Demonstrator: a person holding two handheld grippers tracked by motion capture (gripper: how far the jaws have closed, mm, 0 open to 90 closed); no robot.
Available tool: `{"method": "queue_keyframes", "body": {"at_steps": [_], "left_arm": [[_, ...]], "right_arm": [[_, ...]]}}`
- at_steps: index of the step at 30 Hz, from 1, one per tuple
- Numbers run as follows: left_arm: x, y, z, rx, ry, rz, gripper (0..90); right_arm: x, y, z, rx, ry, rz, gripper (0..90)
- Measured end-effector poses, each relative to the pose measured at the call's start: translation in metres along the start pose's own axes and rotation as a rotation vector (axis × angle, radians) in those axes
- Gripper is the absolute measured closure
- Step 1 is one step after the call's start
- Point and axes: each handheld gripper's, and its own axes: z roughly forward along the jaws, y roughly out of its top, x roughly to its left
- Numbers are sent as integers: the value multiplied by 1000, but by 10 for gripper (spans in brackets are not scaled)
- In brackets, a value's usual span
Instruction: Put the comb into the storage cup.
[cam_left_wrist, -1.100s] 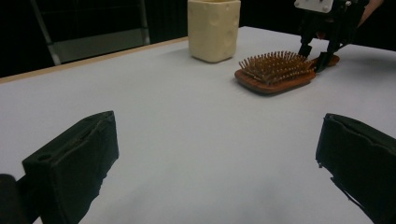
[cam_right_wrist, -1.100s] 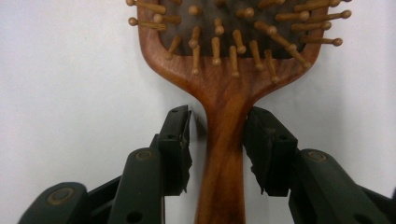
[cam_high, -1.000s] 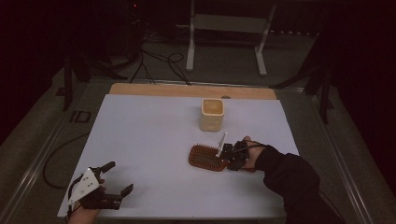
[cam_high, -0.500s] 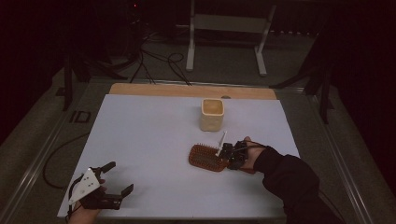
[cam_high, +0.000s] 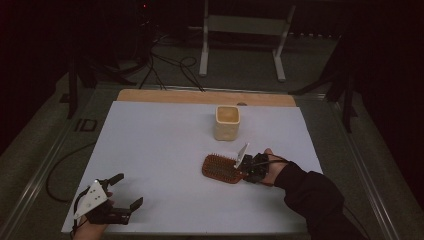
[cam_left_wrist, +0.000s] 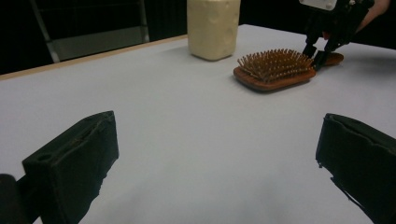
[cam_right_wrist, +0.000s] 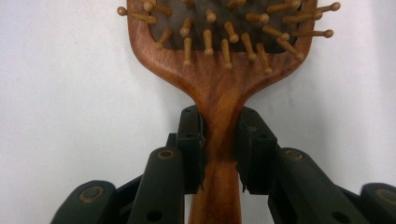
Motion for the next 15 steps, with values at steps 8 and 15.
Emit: {"method": "queue_keyframes", "body": {"at_steps": [8,15], "left_arm": [[0,-1,0,4,1,1,0],[0,0,0,4,0,2,0]], "right_arm": [[4,-1,-3,-76,3,18,732],[11,1,-7,-157,-20,31,733]]}}
